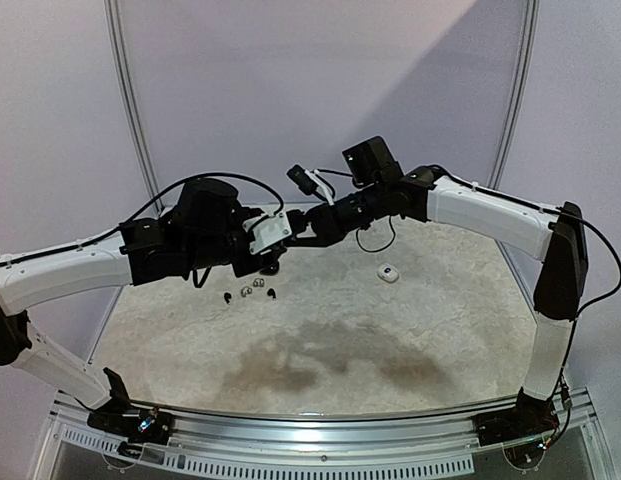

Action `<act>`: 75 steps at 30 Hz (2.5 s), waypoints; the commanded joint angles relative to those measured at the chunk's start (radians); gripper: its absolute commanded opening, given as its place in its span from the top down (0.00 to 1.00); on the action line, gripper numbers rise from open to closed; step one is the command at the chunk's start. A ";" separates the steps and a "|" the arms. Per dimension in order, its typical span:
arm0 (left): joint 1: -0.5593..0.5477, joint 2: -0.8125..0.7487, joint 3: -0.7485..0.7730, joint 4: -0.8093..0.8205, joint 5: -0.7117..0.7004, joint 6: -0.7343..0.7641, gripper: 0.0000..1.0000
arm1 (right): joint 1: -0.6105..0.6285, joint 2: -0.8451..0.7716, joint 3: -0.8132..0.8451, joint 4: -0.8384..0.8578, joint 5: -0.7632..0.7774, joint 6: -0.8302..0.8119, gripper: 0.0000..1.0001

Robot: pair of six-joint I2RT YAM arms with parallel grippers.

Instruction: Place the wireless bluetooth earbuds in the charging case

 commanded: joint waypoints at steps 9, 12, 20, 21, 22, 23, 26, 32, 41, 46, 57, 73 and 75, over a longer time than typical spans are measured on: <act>0.053 -0.190 -0.197 0.193 0.253 -0.240 0.01 | -0.022 -0.092 -0.086 0.091 0.011 -0.186 1.00; 0.153 -0.276 -0.270 0.271 0.529 -0.401 0.01 | -0.034 -0.144 -0.171 0.203 -0.030 -0.268 1.00; 0.301 -0.346 -0.441 0.531 0.845 -0.650 0.20 | -0.034 -0.173 -0.276 0.620 -0.206 -0.249 1.00; 0.303 -0.353 -0.450 0.544 0.847 -0.645 0.22 | -0.034 -0.166 -0.276 0.663 -0.215 -0.230 1.00; 0.303 -0.358 -0.457 0.559 0.848 -0.643 0.23 | -0.034 -0.151 -0.277 0.699 -0.218 -0.196 1.00; 0.305 -0.360 -0.462 0.571 0.847 -0.642 0.24 | -0.033 -0.141 -0.277 0.730 -0.223 -0.171 1.00; 0.306 -0.358 -0.463 0.603 0.851 -0.649 0.24 | -0.026 -0.113 -0.282 0.805 -0.233 -0.114 1.00; 0.306 -0.309 -0.433 0.697 0.874 -0.749 0.29 | -0.012 -0.101 -0.285 0.840 -0.261 -0.120 1.00; 0.297 -0.266 -0.387 0.738 0.863 -0.774 0.43 | 0.001 -0.102 -0.289 0.767 -0.305 -0.165 1.00; 0.287 -0.255 -0.367 0.734 0.875 -0.770 0.48 | 0.000 -0.101 -0.283 0.736 -0.298 -0.212 1.00; 0.261 -0.232 -0.342 0.731 0.876 -0.773 0.66 | 0.002 -0.103 -0.278 0.702 -0.286 -0.240 1.00; 0.253 -0.210 -0.346 0.720 0.876 -0.797 0.58 | 0.002 -0.121 -0.281 0.740 -0.284 -0.242 1.00; 0.253 -0.211 -0.346 0.722 0.877 -0.796 0.64 | 0.002 -0.121 -0.282 0.741 -0.284 -0.241 1.00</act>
